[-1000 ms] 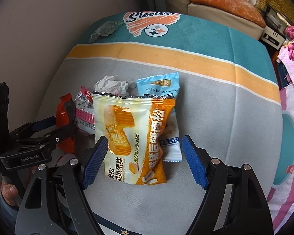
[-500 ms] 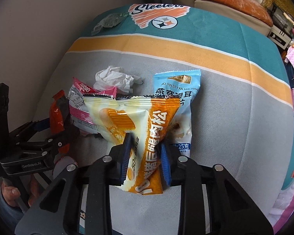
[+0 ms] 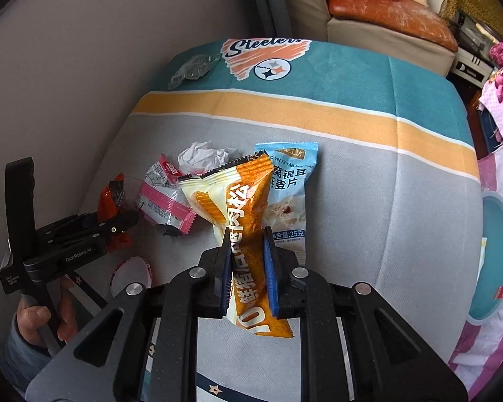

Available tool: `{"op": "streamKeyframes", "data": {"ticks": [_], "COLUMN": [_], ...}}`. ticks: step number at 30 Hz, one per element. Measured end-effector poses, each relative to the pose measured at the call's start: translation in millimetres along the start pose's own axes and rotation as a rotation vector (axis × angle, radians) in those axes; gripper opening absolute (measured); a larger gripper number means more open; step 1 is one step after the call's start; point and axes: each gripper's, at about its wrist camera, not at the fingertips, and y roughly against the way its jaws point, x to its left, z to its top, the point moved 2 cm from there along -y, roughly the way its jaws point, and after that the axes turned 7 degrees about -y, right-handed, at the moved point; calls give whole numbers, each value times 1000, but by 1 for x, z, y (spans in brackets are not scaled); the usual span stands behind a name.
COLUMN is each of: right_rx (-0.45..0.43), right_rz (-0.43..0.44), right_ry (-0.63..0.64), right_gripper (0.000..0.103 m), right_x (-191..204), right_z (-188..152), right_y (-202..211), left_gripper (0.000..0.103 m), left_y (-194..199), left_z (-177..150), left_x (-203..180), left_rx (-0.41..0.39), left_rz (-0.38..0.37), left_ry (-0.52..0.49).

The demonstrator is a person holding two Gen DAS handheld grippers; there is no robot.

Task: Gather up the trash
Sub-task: 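Grasp the orange cake snack bag with the right gripper while the left gripper grasps the red snack bag, then carry both snack bags over the bucket and release them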

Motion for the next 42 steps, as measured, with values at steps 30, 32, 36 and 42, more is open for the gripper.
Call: {"op": "streamKeyframes", "data": {"ticks": [30,32,36,42], "right_rx": [-297,-313,-345,-383], "right_rz": [-133,-140,-160,-207], "right_ry": [-343,-379,-445,-523], "right_gripper": [16,16,16,16], "right_x": [-215,-235,-274,-321], "right_z": [-26,-32,-44,-61], "right_y": [130,136,147,164], "left_gripper": [46,46,46,46], "left_y": [-17,-24,-38,-55], "left_z": [44,43,41,37], "left_x": [-261,-284,-324,-381], "left_rx": [-2,7,34,58], "left_rz": [-173,-178,-193,-224], "left_ry": [-412,-447,-496,-564]}}
